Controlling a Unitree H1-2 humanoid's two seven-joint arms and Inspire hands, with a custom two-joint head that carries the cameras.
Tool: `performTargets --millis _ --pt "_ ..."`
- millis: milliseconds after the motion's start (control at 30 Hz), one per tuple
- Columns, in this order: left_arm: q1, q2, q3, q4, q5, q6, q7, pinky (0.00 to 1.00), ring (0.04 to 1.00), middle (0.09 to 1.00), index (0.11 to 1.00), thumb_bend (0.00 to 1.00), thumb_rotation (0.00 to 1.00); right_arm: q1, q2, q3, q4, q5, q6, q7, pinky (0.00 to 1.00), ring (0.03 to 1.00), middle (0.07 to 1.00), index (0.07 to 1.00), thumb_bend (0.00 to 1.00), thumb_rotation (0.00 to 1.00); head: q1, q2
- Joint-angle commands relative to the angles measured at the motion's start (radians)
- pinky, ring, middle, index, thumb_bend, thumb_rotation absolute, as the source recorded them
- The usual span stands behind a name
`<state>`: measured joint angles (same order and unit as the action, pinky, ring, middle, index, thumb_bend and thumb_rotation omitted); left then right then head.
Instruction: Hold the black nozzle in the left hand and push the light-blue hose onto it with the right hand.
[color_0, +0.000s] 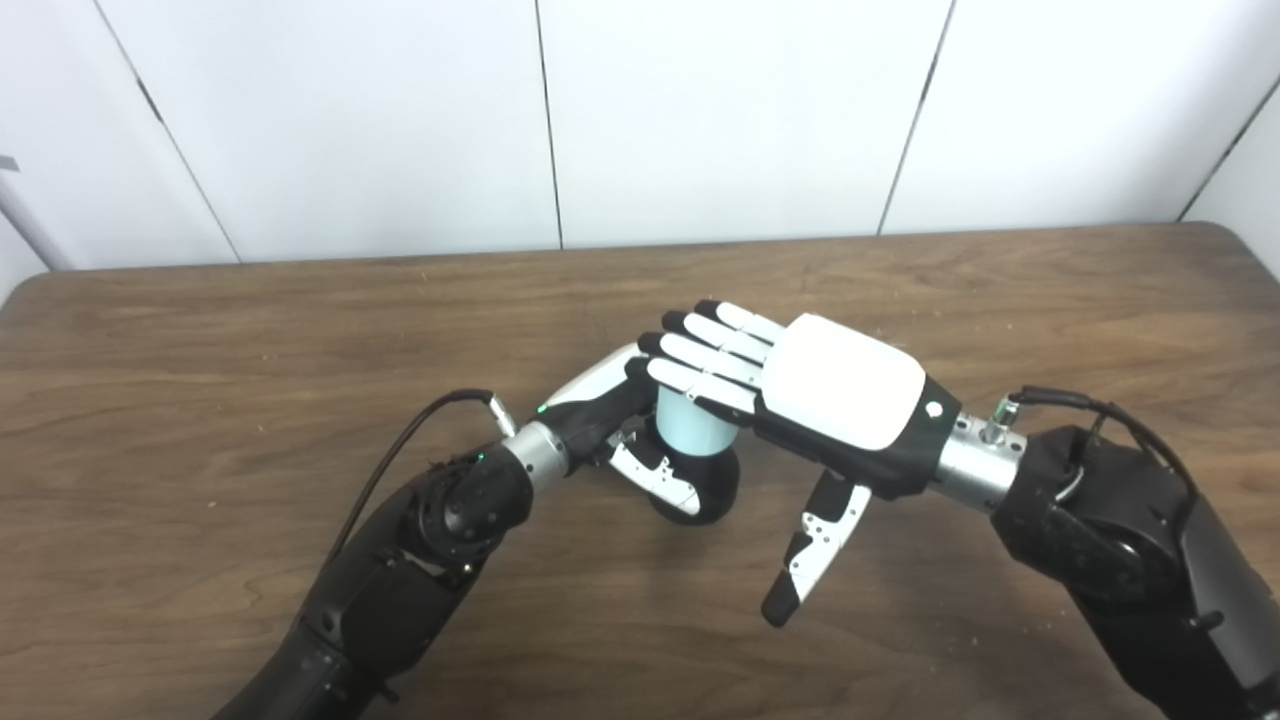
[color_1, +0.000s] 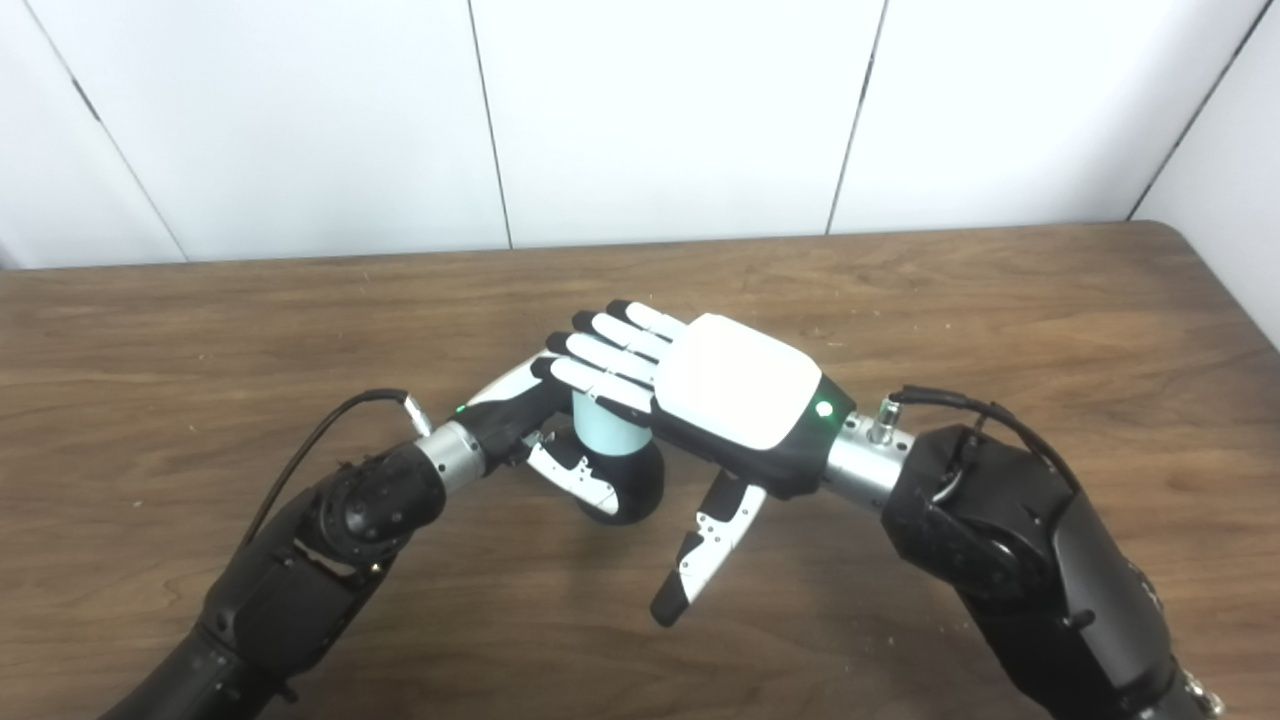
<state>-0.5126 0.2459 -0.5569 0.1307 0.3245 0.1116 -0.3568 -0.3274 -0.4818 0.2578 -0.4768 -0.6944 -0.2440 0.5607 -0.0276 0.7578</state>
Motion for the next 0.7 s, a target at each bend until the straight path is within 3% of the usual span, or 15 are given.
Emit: performTargets --millis 0,667 --pt "0.062 0.022 -0.051 0.038 0.035 0.080 -0.100 0.41 0.487 0.537 0.494 0.51 0.08 0.005 -0.031 0.019 0.002 0.009 0.005 0.050 1.00 1.000 0.998 0.998 1.00 1.00 -0.001 0.001" --pt "0.063 0.021 -0.053 0.038 0.036 0.075 -0.098 0.41 0.487 0.537 0.493 0.51 0.08 -0.004 -0.073 0.081 0.001 -0.005 -0.036 0.052 1.00 1.000 0.985 0.981 1.00 1.00 0.002 0.005"
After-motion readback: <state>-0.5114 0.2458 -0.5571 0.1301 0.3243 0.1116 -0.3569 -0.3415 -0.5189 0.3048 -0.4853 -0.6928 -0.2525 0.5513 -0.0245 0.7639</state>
